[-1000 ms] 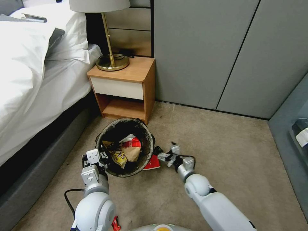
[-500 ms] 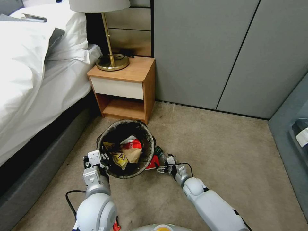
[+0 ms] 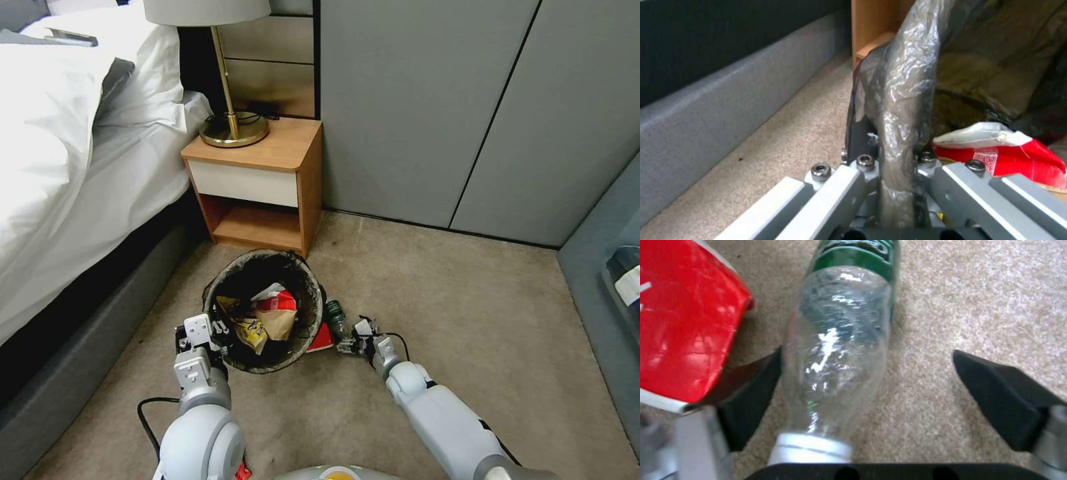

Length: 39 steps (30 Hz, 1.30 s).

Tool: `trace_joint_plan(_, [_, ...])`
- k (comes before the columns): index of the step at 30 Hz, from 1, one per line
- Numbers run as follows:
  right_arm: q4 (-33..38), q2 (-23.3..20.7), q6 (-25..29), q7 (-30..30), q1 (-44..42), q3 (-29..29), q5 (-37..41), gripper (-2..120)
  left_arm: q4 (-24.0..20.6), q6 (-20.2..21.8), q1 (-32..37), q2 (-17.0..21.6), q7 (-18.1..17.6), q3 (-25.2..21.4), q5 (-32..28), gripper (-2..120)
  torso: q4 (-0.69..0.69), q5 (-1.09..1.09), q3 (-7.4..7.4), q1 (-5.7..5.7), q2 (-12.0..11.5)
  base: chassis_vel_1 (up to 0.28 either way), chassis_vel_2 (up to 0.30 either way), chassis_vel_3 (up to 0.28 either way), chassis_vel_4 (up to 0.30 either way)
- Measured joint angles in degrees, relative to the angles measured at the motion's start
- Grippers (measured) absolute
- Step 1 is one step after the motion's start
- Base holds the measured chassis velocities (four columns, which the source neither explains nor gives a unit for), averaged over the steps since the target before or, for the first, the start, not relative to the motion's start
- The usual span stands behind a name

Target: Pick up the trash bin, then pick up the garbage from the floor and place it into the trash bin.

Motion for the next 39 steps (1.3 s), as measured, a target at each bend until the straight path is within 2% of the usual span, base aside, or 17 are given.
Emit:
trace_joint_plan(4, [0.2, 0.0, 0.1, 0.0, -0.1, 0.4, 0.0, 79, -0.1, 0.0, 0.0, 0.1, 0.0, 0.0, 0.0, 0, 0.0, -0.01, 0.0, 0.0, 0.0, 0.0, 0.0, 0.0, 0.0])
trace_joint_plan(6, [0.7, 0.1, 0.3, 0.2, -0.3, 0.7, 0.0, 68, -0.1, 0.0, -0.1, 0.1, 0.0, 0.0, 0.0, 0, 0.0, 0.0, 0.0, 0.0, 0.0, 0.0, 0.0, 0.0, 0.0])
trace_joint_plan(8, [0.9, 0.2, 0.3, 0.5, -0.4, 0.7, 0.0, 64, -0.1, 0.0, -0.2, 0.1, 0.0, 0.0, 0.0, 0, 0.01, 0.0, 0.0, 0.0, 0.0, 0.0, 0.0, 0.0, 0.0])
trace_joint_plan(11, [0.9, 0.5, 0.6, 0.9, -0.6, 0.7, 0.0, 49, -0.1, 0.0, -0.1, -0.1, 0.1, 0.2, 0.0, 0, 0.0, -0.01, 0.0, 0.0, 0.0, 0.0, 0.0, 0.0, 0.0])
trace_joint_plan(13, [0.9, 0.6, 0.7, 0.9, -0.7, 0.8, -0.1, 46, -0.1, 0.0, -0.1, -0.1, 0.1, 0.2, 0.0, 0, 0.0, 0.0, 0.0, 0.0, 0.0, 0.0, 0.0, 0.0, 0.0])
trace_joint_plan(16, [0.9, 0.7, 1.0, 0.9, -0.9, 1.0, -0.2, 32, -0.2, -0.1, 0.0, 0.1, 0.1, 0.0, 0.0, 0, 0.01, 0.0, 0.0, 0.0, 0.0, 0.0, 0.0, 0.0, 0.0])
trace_joint_plan(20, [0.9, 0.7, 1.3, 0.9, -0.9, 1.2, -0.3, 24, -0.3, -0.1, 0.0, 0.1, 0.1, 0.0, 0.0, 0, 0.01, 0.0, 0.0, 0.0, 0.0, 0.0, 0.0, 0.0, 0.0])
trace_joint_plan(33, [2.6, 0.3, 3.6, 1.1, -2.4, 3.8, 1.2, 21, -0.1, -0.1, -0.4, 0.1, 0.2, 0.2, 0.0, 0, 0.0, 0.0, 0.0, 0.0, 0.0, 0.0, 0.0, 0.0, 0.0])
trace_joint_plan(37, [5.7, -0.2, 5.6, 2.5, -4.0, 5.4, 2.8, 21, 0.0, -0.1, -0.5, 0.2, 0.2, 0.2, -0.2, 0, 0.0, 0.0, 0.0, 0.0, 0.0, 0.0, 0.0, 0.0, 0.0])
trace_joint_plan(39, [10.6, -0.9, 6.9, 4.4, -5.7, 7.5, 4.9, 21, 0.2, -0.1, -0.5, 0.4, 0.2, 0.2, -0.2, 0, 0.0, 0.0, 0.0, 0.0, 0.0, 0.0, 0.0, 0.0, 0.0])
